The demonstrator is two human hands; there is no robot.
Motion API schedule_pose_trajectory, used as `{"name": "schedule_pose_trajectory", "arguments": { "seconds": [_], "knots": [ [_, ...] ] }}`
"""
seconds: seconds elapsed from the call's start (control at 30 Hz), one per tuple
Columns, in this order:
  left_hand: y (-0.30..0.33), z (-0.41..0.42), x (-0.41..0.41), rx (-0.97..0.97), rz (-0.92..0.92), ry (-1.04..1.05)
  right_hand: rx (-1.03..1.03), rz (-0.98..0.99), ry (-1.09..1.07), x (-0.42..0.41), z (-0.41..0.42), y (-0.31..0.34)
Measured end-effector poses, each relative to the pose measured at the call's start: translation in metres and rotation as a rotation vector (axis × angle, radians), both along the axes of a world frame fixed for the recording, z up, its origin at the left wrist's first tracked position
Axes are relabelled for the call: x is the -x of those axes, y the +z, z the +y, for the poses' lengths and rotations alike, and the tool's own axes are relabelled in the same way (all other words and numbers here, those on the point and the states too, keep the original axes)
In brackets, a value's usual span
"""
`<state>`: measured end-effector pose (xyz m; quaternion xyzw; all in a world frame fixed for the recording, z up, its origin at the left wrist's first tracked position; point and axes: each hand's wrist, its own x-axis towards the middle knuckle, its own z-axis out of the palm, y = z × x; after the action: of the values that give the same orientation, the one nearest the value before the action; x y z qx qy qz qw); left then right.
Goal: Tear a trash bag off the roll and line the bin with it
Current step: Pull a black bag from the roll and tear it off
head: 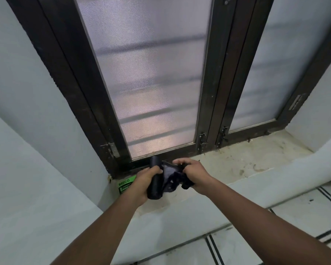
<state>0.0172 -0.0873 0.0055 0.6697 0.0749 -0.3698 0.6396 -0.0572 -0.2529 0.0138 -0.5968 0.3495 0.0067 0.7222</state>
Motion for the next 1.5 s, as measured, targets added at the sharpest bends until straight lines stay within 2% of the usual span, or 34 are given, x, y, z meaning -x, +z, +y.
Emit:
{"name": "schedule_pose_trajectory", "arguments": {
  "seconds": [0.13, 0.4, 0.53, 0.63, 0.87, 1.0, 1.17, 1.33, 1.5],
  "knots": [
    [-0.001, 0.002, -0.003, 0.008, 0.017, 0.021, 0.068, 0.084, -0.007, 0.003, -0.006, -0.002],
    [0.001, -0.003, 0.000, 0.075, 0.101, -0.037, 0.323, 0.056, 0.088, 0.005, -0.007, -0.010],
    [-0.001, -0.001, 0.001, 0.077, 0.033, -0.062, 0.198, -0.019, 0.119, 0.005, -0.010, -0.007],
    [-0.003, -0.002, 0.003, 0.032, -0.030, -0.086, 0.211, -0.024, 0.131, 0.005, -0.009, -0.004],
    [-0.003, 0.002, 0.005, 0.130, 0.100, -0.034, 0.191, -0.046, 0.133, 0.006, -0.009, 0.002],
    [-0.001, 0.002, 0.008, 0.164, 0.100, -0.114, 0.290, -0.032, 0.175, 0.010, -0.006, 0.003],
    [0.003, -0.003, 0.011, 0.182, 0.060, -0.098, 0.417, -0.031, 0.143, 0.010, 0.002, 0.003],
    [0.011, -0.008, 0.024, 0.221, 0.032, -0.108, 0.312, -0.004, 0.022, 0.010, 0.004, 0.005],
    [0.000, -0.008, 0.029, 0.316, 0.024, -0.071, 0.011, 0.092, 0.056, 0.009, 0.000, 0.014]
  ]
}}
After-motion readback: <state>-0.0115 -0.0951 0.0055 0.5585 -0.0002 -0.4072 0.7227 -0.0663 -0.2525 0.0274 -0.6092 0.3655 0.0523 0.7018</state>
